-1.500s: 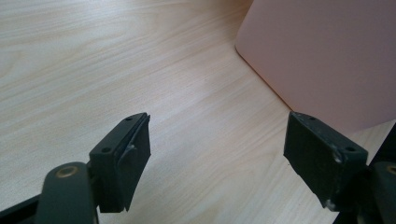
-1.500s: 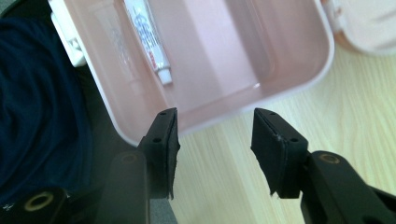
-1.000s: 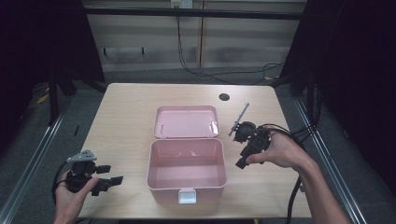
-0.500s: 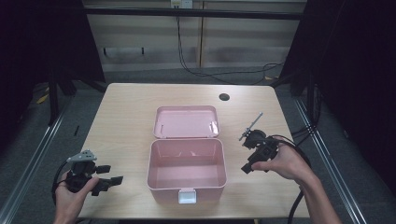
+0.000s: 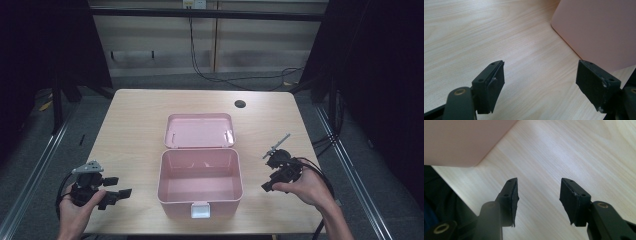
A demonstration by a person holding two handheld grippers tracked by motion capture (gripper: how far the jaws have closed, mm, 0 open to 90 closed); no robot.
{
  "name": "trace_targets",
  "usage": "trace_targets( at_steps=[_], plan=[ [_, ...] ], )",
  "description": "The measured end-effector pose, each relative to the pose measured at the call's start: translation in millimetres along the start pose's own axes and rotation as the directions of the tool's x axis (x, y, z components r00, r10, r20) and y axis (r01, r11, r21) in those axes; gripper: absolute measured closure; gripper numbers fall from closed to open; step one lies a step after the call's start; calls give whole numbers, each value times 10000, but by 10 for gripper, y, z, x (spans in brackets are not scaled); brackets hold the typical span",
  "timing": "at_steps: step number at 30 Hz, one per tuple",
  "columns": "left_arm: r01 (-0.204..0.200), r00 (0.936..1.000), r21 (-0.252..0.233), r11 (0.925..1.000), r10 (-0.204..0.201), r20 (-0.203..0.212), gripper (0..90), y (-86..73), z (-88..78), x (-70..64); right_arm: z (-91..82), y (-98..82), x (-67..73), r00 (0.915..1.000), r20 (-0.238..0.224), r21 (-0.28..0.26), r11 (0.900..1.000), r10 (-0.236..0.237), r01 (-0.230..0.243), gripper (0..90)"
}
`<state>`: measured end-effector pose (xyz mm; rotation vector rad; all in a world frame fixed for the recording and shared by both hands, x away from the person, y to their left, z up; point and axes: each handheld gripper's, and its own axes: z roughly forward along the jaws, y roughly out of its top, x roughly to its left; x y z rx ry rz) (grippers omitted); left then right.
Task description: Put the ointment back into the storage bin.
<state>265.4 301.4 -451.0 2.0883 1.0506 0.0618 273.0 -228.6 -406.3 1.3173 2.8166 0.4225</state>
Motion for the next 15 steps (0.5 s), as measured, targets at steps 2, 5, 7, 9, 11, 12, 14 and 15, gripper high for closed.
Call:
trace_targets(
  at_steps=[2, 5, 7, 9, 11, 12, 14, 15],
  plan=[
    [-1, 10000, -9, 10000, 1, 9, 228, 1, -1, -1, 34, -34, -38, 9997, 110, -49, 9998, 197, -197, 490],
    [0, 10000, -6, 10000, 0, -11, 228, 0, -2, -1, 72, -87, -91, 9979, 68, -325, 9974, 643, -640, 490],
    [-1, 10000, 6, 10000, 1, -17, 228, -2, 1, -2, 102, -115, -113, 9975, 6, -444, 9965, 713, -712, 490],
    [14, 10000, 27, 10000, -14, -22, 228, -4, 2, 1, 144, -141, -137, 9962, -81, -537, 9948, 864, -867, 490],
    [1, 10000, 25, 10000, -1, -11, 228, -4, 0, 1, 196, -153, -153, 9959, -103, -334, 9954, 896, -899, 479],
    [-45, 10000, 45, 10000, 45, -71, 228, -5, -1, -3, 220, -161, -155, 9961, -99, -237, 9959, 872, -874, 471],
    [-112, 9999, 91, 9999, 112, -80, 228, -3, 4, -14, 279, -189, -183, 9949, -132, -305, 9945, 996, -999, 460],
    [-138, 9999, 126, 9998, 139, -40, 228, -2, 7, -23, 302, -201, -200, 9945, -133, -262, 9942, 1042, -1045, 459]
  ],
)
